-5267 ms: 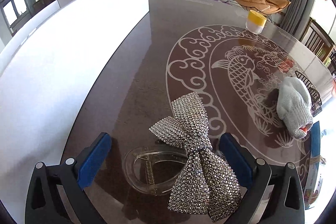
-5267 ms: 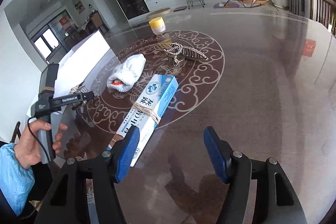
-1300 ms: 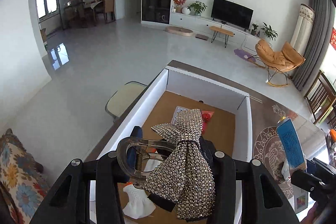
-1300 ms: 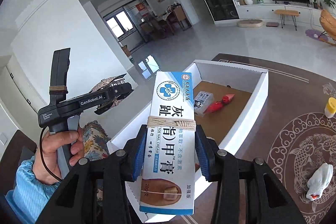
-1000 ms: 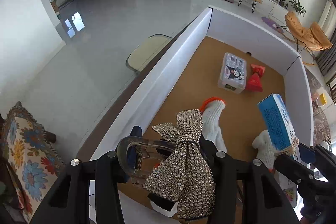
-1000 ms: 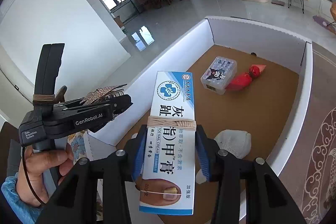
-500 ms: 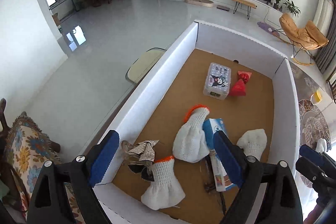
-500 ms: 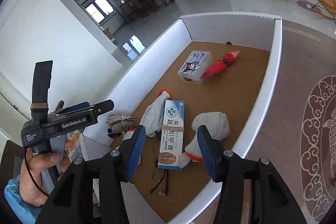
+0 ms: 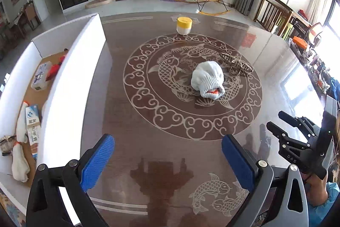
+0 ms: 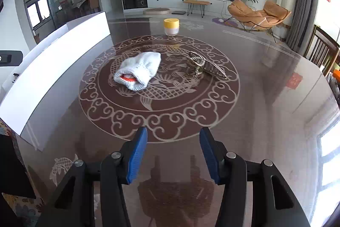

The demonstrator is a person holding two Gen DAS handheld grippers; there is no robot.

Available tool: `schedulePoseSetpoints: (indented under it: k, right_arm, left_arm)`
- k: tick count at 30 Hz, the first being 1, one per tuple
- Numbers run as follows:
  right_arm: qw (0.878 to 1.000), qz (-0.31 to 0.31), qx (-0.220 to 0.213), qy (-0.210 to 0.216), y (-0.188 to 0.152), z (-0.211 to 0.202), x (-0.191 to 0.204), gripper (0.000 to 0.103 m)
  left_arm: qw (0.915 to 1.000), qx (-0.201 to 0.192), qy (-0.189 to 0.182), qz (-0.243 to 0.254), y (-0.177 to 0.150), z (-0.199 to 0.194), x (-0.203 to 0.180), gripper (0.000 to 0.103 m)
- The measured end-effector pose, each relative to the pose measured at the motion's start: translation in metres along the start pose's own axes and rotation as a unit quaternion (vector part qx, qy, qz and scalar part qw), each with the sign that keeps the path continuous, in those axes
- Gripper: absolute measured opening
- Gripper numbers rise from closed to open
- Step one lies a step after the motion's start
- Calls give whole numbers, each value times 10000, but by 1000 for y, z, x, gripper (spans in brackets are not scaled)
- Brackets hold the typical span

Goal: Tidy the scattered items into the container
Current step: 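Move both open grippers back over the table toward the remaining items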

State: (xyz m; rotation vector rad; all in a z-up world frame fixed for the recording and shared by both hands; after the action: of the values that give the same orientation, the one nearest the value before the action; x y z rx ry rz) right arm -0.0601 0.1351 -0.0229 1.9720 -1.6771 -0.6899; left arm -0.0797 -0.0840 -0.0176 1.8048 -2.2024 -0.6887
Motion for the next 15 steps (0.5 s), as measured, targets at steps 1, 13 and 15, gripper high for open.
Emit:
schedulePoseSetpoints:
  k: [1,13,15]
  right_arm:
    - [10000,27,32,-84,-11,1,-14,53]
    - [9990,-51,443,-70,-28,14,-24,54]
    - [9995,-25,306,-103,-29,14,-23,58]
  left_arm:
    - [9999,104,38,-63,-7,23,-8,103]
    - [9981,-361,423,-281,-34,83,-32,103]
    - [9975,-549,397,-191,-37,82,-33,103]
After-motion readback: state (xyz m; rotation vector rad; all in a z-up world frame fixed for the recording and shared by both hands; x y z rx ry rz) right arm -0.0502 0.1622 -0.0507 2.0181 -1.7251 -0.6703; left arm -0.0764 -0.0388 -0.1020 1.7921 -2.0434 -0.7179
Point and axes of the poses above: each gripper's, at about its wrist camera, not at the fingertips, and z roughly the way its jaws point, x to its left, y to its top, the point moved 4 cm from there along z, roughly the way its jaws point, and after that the axes turned 6 degrees about -y, right-handed, at the moved point
